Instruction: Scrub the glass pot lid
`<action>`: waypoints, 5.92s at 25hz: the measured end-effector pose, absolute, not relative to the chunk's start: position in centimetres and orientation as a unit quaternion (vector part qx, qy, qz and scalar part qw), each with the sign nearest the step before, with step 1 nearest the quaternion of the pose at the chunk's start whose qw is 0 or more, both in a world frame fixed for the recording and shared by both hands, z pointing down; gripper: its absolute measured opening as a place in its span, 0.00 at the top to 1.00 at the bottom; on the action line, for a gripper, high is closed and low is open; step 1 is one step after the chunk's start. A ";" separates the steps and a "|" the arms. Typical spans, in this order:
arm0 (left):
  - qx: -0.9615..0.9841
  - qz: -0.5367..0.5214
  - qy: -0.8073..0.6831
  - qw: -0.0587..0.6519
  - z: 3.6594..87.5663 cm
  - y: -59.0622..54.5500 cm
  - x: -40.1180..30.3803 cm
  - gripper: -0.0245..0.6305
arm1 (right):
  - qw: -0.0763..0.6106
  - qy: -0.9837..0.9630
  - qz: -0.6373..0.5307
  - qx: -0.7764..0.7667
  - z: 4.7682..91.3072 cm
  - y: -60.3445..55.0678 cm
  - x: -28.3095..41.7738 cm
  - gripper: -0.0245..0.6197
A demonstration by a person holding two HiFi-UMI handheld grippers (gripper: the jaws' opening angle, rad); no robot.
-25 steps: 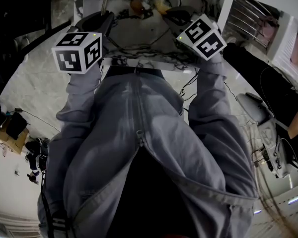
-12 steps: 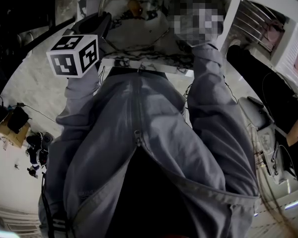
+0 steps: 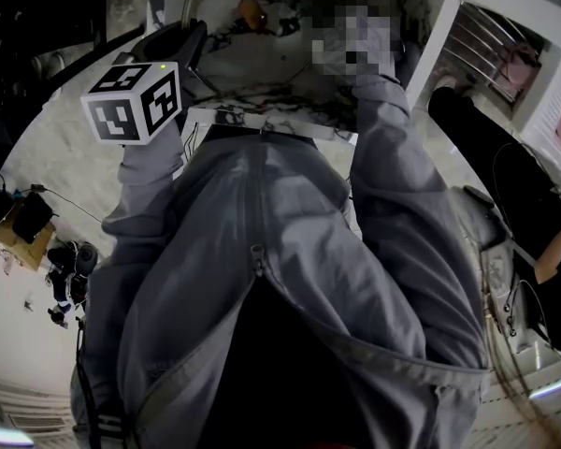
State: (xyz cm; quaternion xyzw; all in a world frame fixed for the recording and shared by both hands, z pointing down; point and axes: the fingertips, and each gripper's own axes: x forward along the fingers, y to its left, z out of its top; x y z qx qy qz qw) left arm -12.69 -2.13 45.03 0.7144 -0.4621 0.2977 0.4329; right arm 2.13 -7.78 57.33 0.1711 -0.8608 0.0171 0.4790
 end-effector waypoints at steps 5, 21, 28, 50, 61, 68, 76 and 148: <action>0.713 0.299 -0.464 0.432 45.2 -2.0 -12.8 0.88 | 0.485 -0.863 0.045 0.130 58.0 -4.5 1.7 0.90; 0.716 0.300 -0.469 0.421 45.1 -1.6 -12.9 0.88 | 0.502 -0.858 0.111 -0.019 58.1 6.6 0.8 0.90; 0.720 0.302 -0.469 0.413 44.9 -1.4 -12.8 0.88 | 0.494 -0.856 0.124 -0.089 57.0 9.6 -0.7 0.90; 0.724 0.305 -0.466 0.407 44.2 -1.2 -12.4 0.88 | 0.237 -0.928 0.286 -0.026 42.7 2.0 -1.7 0.90; 0.725 0.306 -0.465 0.405 42.8 -1.9 -10.8 0.88 | 0.380 -0.902 0.125 0.162 41.6 -11.7 8.7 0.90; 0.732 0.313 -0.457 0.397 42.3 -2.4 -9.3 0.88 | 0.512 -0.840 -0.003 0.181 44.8 -16.9 10.6 0.90; 0.729 0.315 -0.460 0.397 41.7 -2.7 -8.9 0.88 | 0.582 -0.791 -0.094 0.162 47.4 -19.4 11.0 0.90; 0.897 0.251 -0.003 0.363 39.4 3.2 1.2 0.63 | 0.534 -0.814 -0.220 -0.064 34.4 7.2 3.5 0.90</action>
